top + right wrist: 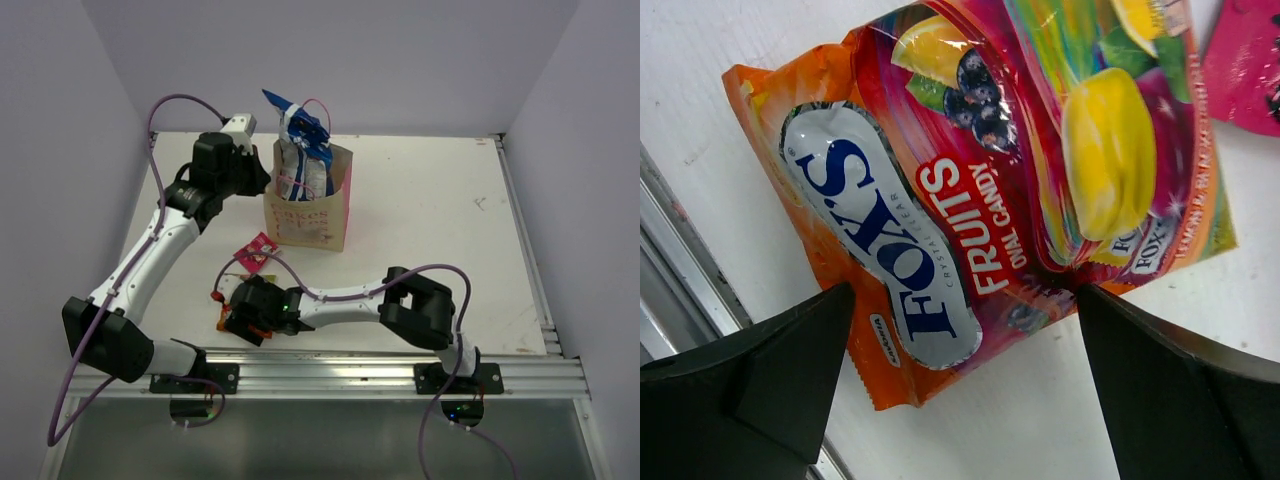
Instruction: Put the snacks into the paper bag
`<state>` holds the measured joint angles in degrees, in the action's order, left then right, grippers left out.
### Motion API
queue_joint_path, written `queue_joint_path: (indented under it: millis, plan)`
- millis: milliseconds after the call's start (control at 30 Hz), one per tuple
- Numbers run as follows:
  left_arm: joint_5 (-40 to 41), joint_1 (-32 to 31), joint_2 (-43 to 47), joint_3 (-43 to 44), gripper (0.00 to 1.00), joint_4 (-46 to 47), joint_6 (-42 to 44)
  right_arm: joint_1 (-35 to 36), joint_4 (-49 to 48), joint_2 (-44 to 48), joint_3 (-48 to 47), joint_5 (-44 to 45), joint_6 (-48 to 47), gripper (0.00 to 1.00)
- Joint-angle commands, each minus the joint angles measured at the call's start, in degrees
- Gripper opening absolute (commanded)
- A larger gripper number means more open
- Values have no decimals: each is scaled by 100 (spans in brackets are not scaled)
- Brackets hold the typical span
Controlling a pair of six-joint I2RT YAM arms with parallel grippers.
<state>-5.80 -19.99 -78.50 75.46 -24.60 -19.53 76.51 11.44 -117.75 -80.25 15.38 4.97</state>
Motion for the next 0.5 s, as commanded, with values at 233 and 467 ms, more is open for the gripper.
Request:
queue_joint_path:
  millis: [233,467]
  plan:
    - [-131,30,195,-146,0,-98,-51,31,332,470,369,-299,320,15]
    - [-149,30,195,-181,0,-54,-51,13,1201,2392,932,448,724,0]
